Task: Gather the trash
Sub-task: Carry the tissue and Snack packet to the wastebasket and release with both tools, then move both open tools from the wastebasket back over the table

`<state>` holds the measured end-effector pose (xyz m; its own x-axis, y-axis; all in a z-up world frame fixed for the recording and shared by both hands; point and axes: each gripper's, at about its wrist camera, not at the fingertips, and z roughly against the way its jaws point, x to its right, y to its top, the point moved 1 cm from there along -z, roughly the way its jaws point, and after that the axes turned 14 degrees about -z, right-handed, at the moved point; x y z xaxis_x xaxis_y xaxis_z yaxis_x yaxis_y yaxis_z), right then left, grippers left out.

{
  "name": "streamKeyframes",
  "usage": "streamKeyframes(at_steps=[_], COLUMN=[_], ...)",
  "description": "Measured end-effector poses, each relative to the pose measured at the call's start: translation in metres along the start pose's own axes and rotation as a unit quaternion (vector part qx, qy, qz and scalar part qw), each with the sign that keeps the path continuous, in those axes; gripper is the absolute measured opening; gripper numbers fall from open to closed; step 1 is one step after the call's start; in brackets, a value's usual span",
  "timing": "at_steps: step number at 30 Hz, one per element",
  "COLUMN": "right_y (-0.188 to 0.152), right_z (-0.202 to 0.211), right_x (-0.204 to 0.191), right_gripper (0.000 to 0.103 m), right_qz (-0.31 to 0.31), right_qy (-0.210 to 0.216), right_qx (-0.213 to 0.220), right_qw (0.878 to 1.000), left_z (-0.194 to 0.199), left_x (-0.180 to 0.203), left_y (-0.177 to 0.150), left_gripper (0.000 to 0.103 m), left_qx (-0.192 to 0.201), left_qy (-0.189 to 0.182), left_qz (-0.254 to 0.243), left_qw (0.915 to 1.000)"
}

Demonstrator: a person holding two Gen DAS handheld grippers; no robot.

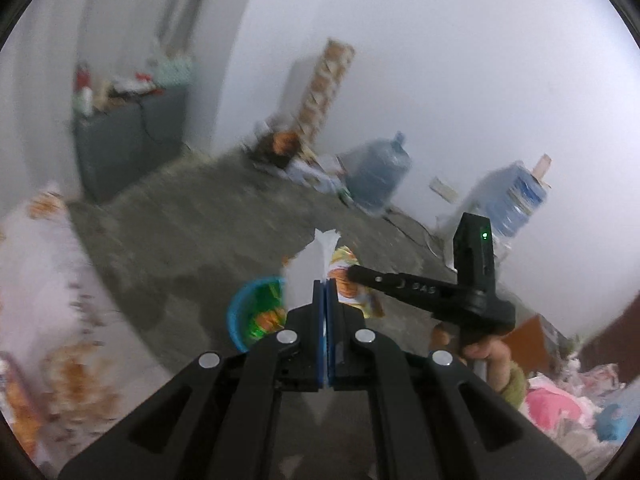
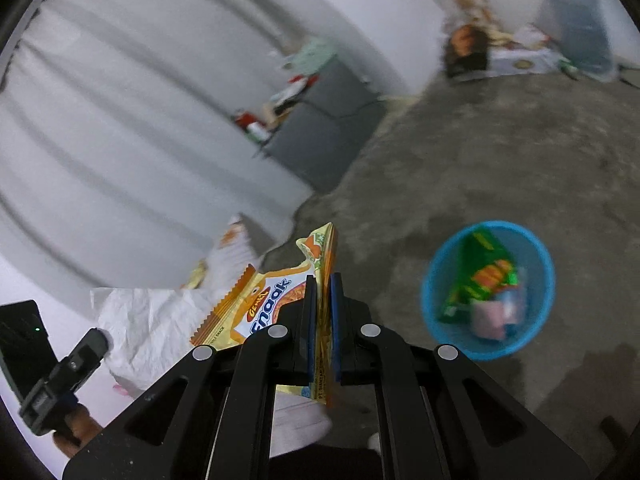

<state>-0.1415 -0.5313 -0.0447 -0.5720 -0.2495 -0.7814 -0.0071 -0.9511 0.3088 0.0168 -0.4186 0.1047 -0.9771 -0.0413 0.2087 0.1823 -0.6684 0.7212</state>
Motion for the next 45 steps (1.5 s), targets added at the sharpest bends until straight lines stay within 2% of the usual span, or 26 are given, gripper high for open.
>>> streamKeyframes(at_steps=[3,14,19,24,26,27,28,29,33,36,40,45], right_y=[0.007,0.026,0.027,0.028,0.029,0.029,0.029,0.029,0.025,0.022,0.022,0.019], right_z=[-0.002,-0.022,-0.043,-0.064,-0.077,-0.082,-0.088,-0.096,-0.111,-0.112,-0.106,-0.091], right_x=[0.028,0.114,0.135,0.151,0.156,0.158,0.164,0.17,0.183,0.186,0.185,0.176], right_gripper=[0.005,0.005,0.005,0.006,0.011,0.012,0.014,0.014,0.02,0.026,0.04,0.041], right_qz=[-0.022,-0.092,-0.116,-0.136,-0.137,-0.138,-0.144,-0.154,-0.158,-0.15,-0.14,-0.109], right_qy=[-0.023,-0.098,-0.129,-0.148,-0.157,-0.165,-0.173,-0.174,-0.19,-0.194,-0.194,-0.189], right_qx=[0.009,0.024,0.019,0.017,0.02,0.022,0.021,0.014,0.002,-0.002,0.002,0.013], right_qw=[0.999,0.991,0.985,0.98,0.978,0.976,0.974,0.973,0.969,0.969,0.971,0.976], left_z=[-0.05,-0.192,-0.238,-0.28,-0.296,-0.306,-0.315,-0.32,-0.318,-0.304,-0.275,-0.229], left_x=[0.007,0.015,0.009,0.002,-0.002,-0.005,-0.01,-0.015,-0.026,-0.029,-0.031,-0.026], left_y=[0.007,0.0,-0.007,-0.014,-0.019,-0.022,-0.028,-0.035,-0.049,-0.046,-0.038,-0.031], left_gripper=[0.001,0.001,0.001,0.001,0.01,0.022,0.031,0.032,0.037,0.041,0.046,0.049], left_qx=[-0.03,-0.114,-0.144,-0.15,-0.149,-0.154,-0.164,-0.171,-0.179,-0.162,-0.133,-0.101], left_qy=[-0.023,-0.033,-0.027,-0.024,-0.02,-0.012,0.002,0.009,0.009,0.006,0.002,-0.006], left_qz=[0.006,0.009,0.009,0.015,0.02,0.025,0.037,0.049,0.073,0.072,0.088,0.09], left_qw=[0.9993,0.993,0.9892,0.9884,0.9885,0.9876,0.9857,0.984,0.9811,0.9841,0.9872,0.9908])
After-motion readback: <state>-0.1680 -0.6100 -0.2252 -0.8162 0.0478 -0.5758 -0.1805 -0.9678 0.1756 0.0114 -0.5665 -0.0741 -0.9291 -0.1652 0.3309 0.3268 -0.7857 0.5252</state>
